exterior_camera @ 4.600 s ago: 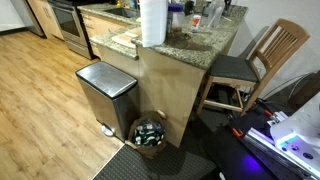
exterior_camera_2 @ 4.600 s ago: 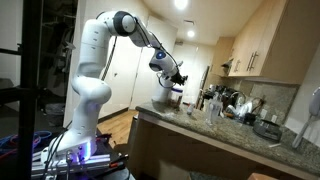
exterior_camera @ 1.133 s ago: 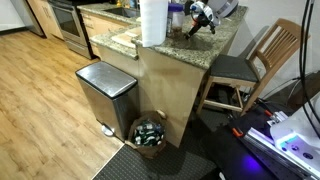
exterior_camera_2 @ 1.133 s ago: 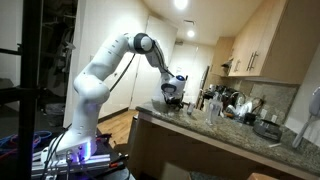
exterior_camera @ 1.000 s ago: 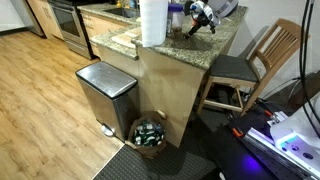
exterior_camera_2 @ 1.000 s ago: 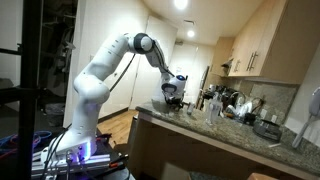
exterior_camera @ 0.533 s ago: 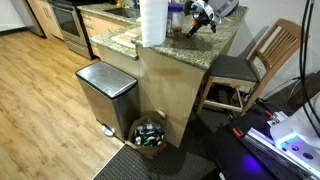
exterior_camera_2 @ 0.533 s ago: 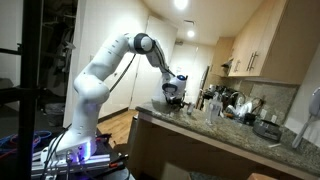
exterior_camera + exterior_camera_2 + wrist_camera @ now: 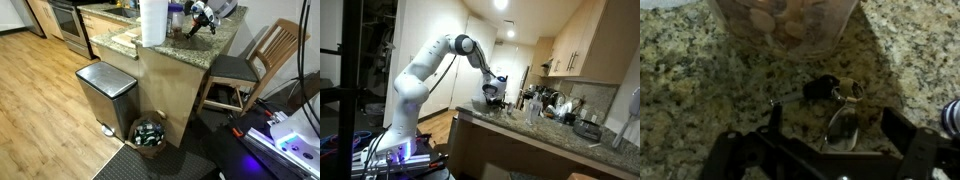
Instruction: Take the bottle on the tissue roll and put it on the table, then take the object and put it on the bottle
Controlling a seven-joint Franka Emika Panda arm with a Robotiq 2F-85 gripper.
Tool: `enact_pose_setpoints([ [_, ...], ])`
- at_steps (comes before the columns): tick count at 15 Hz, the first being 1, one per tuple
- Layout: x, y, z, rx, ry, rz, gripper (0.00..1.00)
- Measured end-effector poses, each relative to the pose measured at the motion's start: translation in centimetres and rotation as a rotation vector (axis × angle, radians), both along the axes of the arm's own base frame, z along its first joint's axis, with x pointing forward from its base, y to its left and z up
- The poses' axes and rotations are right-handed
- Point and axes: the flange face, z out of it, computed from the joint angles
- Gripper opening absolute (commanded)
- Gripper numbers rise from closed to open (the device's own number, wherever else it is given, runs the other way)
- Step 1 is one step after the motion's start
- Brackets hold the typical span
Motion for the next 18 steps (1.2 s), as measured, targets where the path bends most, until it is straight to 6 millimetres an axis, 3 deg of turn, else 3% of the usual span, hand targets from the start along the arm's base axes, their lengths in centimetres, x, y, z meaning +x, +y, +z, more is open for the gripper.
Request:
enact_pose_setpoints([
  [9,0.9,-0.3,-0.5,0.042,-0.015,0.014,1.00],
  [10,1.1,-0.4,-0.7,0.053,-0.020,0.018,0.93],
  [11,1.3,-0.5,-0.8,0.067,-0.024,0.020,0.74],
  [18,2.0,-2.3,-0.3,0.095,-0.047,-0.017,0.20],
])
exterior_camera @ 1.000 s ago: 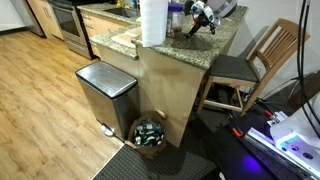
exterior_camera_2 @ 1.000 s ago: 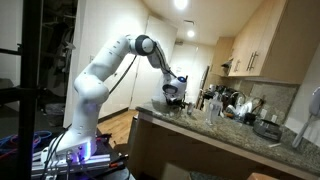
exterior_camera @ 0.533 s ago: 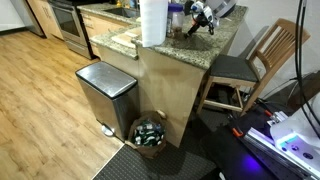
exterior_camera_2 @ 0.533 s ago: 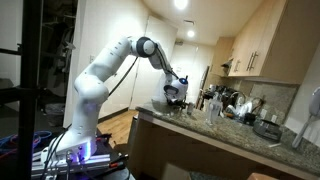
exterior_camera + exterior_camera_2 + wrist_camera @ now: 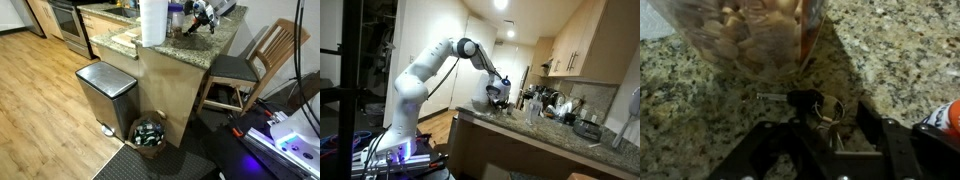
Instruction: Take the bottle on the tissue roll and put it on the table, then take the object and put it on the bottle
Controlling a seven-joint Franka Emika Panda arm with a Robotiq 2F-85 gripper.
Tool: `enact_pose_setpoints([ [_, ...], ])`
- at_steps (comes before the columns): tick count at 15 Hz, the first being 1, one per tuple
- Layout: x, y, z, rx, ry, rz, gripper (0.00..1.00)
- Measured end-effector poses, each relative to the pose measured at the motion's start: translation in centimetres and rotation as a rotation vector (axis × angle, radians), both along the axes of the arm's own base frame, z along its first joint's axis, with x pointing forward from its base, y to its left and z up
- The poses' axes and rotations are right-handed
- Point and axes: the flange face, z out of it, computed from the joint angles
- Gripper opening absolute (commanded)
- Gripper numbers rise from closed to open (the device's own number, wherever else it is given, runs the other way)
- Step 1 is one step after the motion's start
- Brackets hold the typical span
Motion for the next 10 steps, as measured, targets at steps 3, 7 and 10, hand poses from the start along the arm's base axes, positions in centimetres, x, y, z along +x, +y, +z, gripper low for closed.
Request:
enact_pose_setpoints([
  [3,0.05,-0.35,0.18,-0.006,-0.003,-0.005,0.02],
  [7,-0.02,-0.36,0.38,-0.014,-0.004,-0.004,0.01],
  [10,-0.11,-0.36,0.39,-0.014,-0.003,-0.004,0.00],
])
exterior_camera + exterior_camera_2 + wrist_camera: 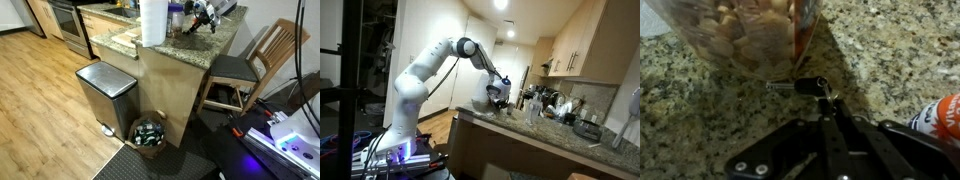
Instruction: Take the bottle on the tissue roll and put it on the table, then take the object and put it on the bottle
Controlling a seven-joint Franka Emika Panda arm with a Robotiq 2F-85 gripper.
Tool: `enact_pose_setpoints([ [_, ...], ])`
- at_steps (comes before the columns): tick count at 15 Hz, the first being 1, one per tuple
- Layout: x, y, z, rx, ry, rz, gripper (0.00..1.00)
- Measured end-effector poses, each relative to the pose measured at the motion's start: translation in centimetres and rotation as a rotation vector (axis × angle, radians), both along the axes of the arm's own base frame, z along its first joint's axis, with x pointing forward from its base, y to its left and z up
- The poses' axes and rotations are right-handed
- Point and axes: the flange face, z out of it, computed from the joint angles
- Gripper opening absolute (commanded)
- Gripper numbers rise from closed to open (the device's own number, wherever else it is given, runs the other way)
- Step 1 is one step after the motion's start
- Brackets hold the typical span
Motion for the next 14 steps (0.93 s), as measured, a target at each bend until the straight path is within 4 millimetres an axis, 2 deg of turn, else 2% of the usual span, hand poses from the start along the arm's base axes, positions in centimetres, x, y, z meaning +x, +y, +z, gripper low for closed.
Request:
enact_pose_setpoints([
  [3,-0.2,0.1,0.4,-0.025,-0.009,0.002,0.00],
  [4,-0.3,0.4,1.0,-0.034,-0.021,0.002,0.00],
  [6,-0.7,1.3,3.6,-0.042,-0.061,0.009,0.00],
  [7,-1.0,2.0,5.6,-0.041,-0.088,0.014,0.00],
  [10,-2.8,3.7,13.2,-0.049,-0.211,0.005,0.00],
  [13,-5.8,4.6,20.8,-0.099,-0.374,-0.075,0.00],
  [14,-6.8,4.9,22.6,-0.114,-0.416,-0.103,0.00],
])
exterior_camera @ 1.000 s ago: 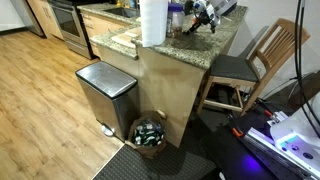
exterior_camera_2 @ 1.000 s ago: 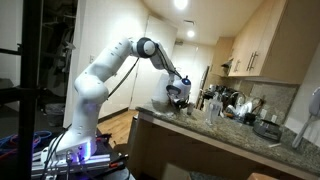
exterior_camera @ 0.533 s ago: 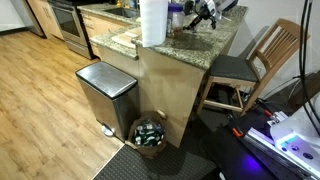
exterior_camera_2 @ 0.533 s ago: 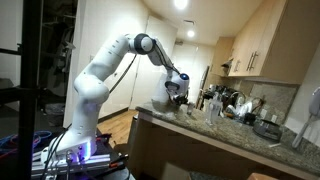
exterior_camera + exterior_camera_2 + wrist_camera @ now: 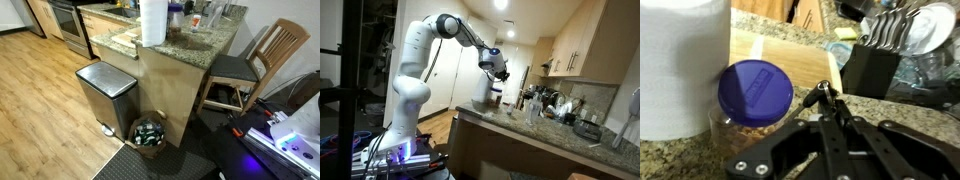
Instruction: Take the bottle on the tissue roll and put it on the table, then take the object and put it on the bottle
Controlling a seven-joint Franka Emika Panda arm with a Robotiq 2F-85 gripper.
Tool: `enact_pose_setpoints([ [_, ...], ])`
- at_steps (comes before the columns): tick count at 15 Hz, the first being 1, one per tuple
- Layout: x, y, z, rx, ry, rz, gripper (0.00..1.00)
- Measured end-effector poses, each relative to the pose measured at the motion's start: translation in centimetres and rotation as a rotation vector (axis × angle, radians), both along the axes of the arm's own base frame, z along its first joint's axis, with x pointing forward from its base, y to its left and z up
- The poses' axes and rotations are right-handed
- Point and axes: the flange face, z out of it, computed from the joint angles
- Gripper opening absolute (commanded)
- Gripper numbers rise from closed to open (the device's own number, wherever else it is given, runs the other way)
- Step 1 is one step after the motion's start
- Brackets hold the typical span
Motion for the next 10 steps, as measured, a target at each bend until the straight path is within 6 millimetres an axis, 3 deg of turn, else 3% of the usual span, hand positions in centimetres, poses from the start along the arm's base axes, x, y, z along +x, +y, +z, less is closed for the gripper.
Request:
enact_pose_setpoints([
  [3,-2.5,0.7,3.0,0.020,-0.049,-0.037,0.00],
  [5,-3.1,1.3,3.1,0.106,-0.013,-0.017,0.01],
  [10,-3.0,1.3,2.9,0.100,-0.004,-0.012,0.00],
])
